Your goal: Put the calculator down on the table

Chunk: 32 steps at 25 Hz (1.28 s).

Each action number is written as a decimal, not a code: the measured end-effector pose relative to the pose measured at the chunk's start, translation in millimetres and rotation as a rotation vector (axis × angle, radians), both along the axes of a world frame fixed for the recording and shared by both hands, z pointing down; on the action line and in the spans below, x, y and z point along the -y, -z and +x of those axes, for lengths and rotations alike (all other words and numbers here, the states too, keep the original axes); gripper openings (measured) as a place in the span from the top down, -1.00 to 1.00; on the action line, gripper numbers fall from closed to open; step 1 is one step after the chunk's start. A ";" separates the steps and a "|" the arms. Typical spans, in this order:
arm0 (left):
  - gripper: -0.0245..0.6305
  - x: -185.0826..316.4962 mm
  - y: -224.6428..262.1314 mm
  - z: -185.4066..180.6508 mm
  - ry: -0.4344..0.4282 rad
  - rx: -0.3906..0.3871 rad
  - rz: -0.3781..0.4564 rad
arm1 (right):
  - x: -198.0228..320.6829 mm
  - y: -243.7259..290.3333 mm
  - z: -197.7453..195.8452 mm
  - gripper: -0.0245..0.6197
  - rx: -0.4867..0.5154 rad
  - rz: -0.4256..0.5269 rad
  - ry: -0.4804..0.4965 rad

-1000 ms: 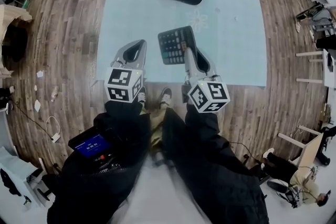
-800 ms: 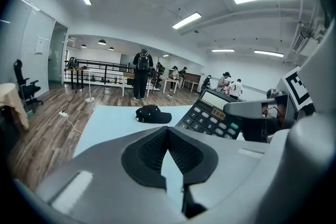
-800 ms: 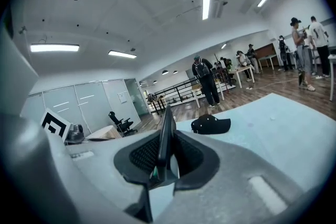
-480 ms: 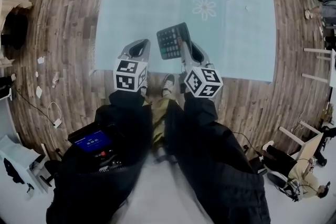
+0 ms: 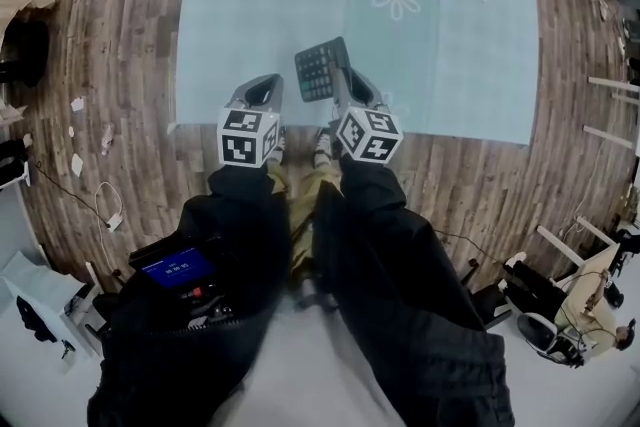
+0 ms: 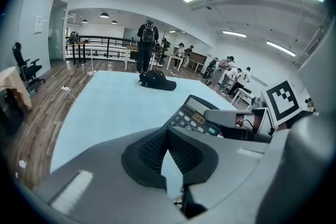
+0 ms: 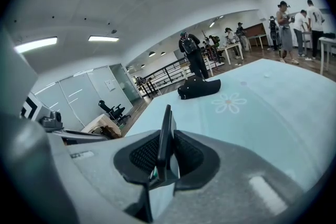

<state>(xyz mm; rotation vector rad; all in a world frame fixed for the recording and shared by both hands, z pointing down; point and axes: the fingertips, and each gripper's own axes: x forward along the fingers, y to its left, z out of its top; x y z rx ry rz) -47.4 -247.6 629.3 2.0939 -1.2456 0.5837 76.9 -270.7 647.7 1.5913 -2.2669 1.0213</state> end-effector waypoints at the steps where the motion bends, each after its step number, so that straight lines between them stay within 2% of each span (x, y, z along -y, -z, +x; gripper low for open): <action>1: 0.93 -2.4 -3.3 -0.5 -0.002 0.001 -0.011 | -0.8 -4.1 -1.7 0.74 0.007 -0.004 -0.002; 9: 0.93 -16.9 -20.8 -3.5 -0.012 0.005 -0.066 | -0.9 -52.9 -5.5 0.74 0.081 -0.067 -0.053; 19: 0.93 -24.0 -26.6 -4.1 -0.027 -0.002 -0.092 | -32.7 -91.6 1.3 0.71 0.042 -0.163 -0.061; 32: 0.93 -24.0 -29.6 -13.2 -0.006 0.007 -0.099 | -29.7 -118.5 15.6 0.59 0.013 -0.257 -0.044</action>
